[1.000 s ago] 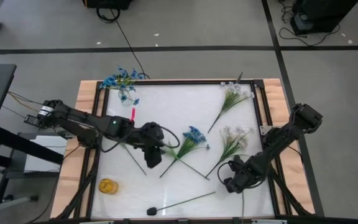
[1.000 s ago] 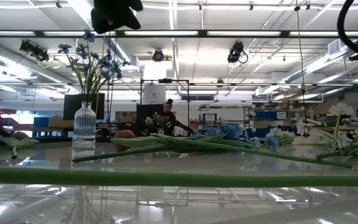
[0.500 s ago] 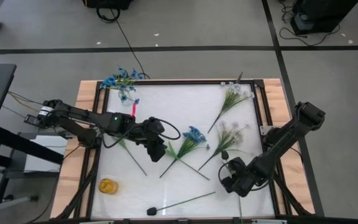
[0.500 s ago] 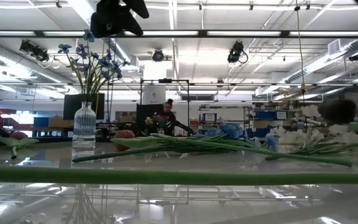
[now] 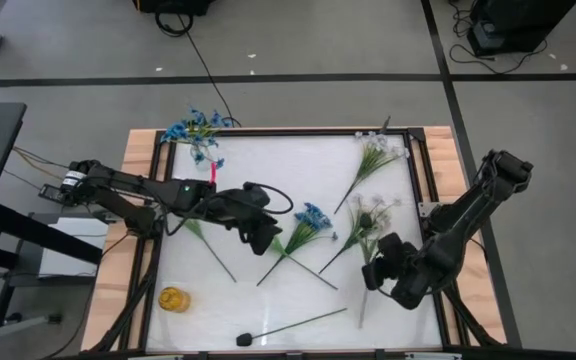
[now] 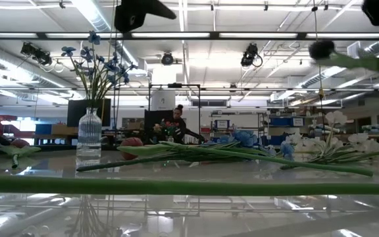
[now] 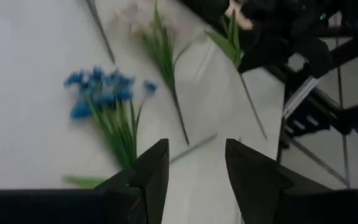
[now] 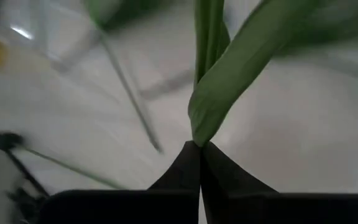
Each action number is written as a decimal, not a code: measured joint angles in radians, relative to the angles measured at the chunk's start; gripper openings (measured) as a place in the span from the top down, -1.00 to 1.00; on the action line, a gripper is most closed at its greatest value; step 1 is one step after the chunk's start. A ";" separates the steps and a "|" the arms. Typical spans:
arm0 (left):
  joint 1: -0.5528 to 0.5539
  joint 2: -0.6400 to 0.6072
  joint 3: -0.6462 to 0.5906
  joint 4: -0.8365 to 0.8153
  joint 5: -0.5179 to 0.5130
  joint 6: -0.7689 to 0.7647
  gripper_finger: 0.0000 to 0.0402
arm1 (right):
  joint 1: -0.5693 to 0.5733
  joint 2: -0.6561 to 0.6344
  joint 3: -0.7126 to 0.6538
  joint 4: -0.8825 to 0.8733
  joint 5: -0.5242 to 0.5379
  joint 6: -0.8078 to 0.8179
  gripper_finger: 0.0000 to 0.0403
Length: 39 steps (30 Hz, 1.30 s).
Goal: Sort flowers into vase by color
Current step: Put the right black tulip into the transparent vase
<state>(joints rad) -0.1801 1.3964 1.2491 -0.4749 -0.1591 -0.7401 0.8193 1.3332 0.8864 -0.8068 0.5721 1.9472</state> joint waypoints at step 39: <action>0.131 0.125 0.000 0.559 0.144 0.410 0.27 | -0.558 -0.191 0.001 0.918 -0.185 -1.636 0.95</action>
<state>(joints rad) -0.0491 1.5215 1.2488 0.0842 -0.0149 -0.3302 0.2611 1.1423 0.8875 0.1116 0.3873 0.3111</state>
